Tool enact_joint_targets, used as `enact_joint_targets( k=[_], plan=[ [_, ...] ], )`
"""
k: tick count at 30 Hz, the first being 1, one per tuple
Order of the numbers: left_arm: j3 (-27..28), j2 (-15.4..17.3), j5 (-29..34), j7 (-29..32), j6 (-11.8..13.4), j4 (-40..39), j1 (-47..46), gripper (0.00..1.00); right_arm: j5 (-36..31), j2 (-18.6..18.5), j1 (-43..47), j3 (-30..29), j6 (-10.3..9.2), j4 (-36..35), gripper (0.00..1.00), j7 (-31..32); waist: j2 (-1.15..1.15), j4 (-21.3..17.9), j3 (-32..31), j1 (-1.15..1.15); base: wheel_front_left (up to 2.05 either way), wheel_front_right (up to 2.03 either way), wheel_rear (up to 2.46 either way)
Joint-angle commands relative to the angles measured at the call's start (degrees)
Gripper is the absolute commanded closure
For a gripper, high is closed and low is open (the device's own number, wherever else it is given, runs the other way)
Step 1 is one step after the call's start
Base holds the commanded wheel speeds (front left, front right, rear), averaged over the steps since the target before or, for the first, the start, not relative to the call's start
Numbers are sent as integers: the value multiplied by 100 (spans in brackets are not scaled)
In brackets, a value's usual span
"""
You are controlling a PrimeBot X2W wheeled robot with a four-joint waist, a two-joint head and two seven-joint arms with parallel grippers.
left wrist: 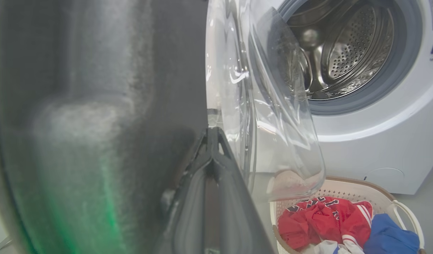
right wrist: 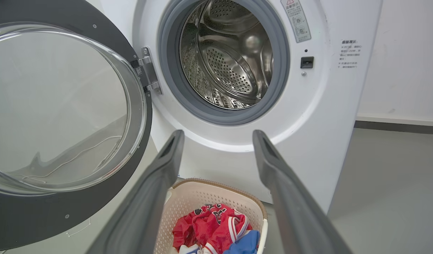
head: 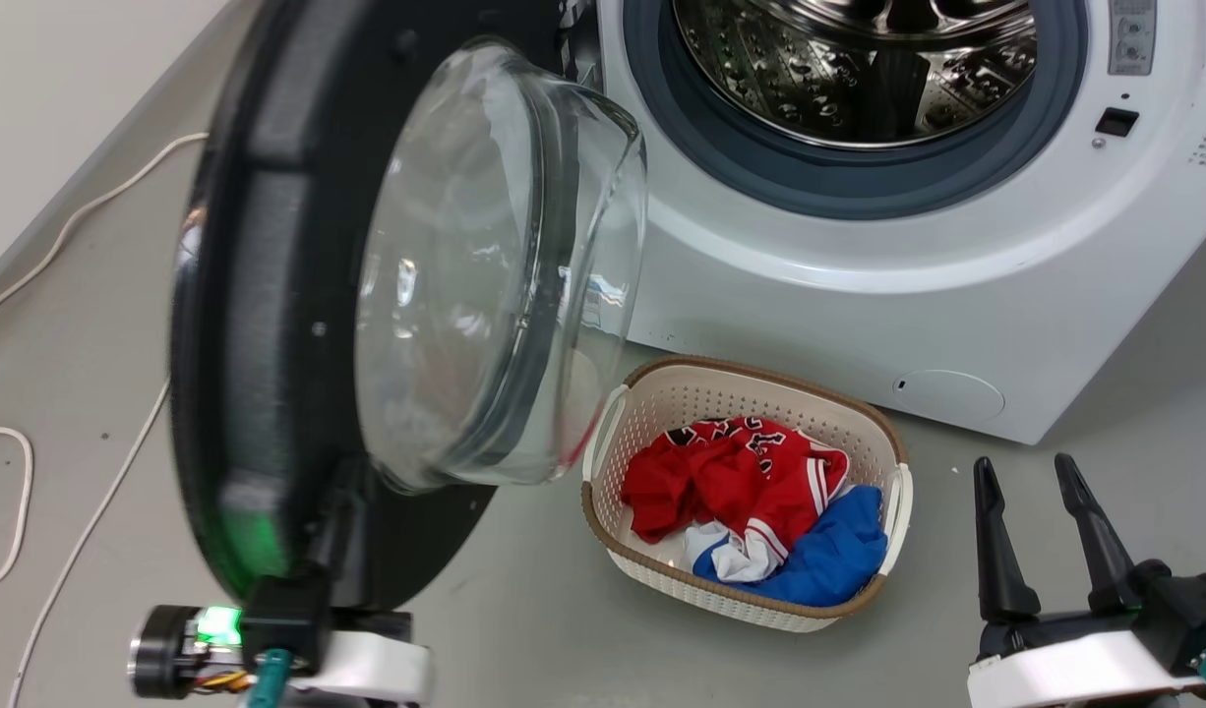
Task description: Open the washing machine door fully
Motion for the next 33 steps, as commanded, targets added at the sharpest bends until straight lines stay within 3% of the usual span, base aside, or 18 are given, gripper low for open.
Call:
enact_joint_targets(
  k=[1,17,20,33],
  plan=[
    [164,9,-47,13,49,-26,1,100,24,11,-106,-6,-1,-4,0,-10,0,-6,35,0,0,0,0],
    [1911,46,-251,14,19,381,-291,100,131,11,-344,98,-1,-89,0,-10,0,-201,400,0,0,0,0],
    [2391,146,-254,14,-136,615,-534,100,81,9,-405,-70,-1,-105,0,-10,0,-257,530,0,0,0,0],
    [3252,404,-302,14,-559,1440,-1376,100,-39,9,-614,-73,-1,-203,0,-10,0,-455,906,0,0,0,0]
  ],
)
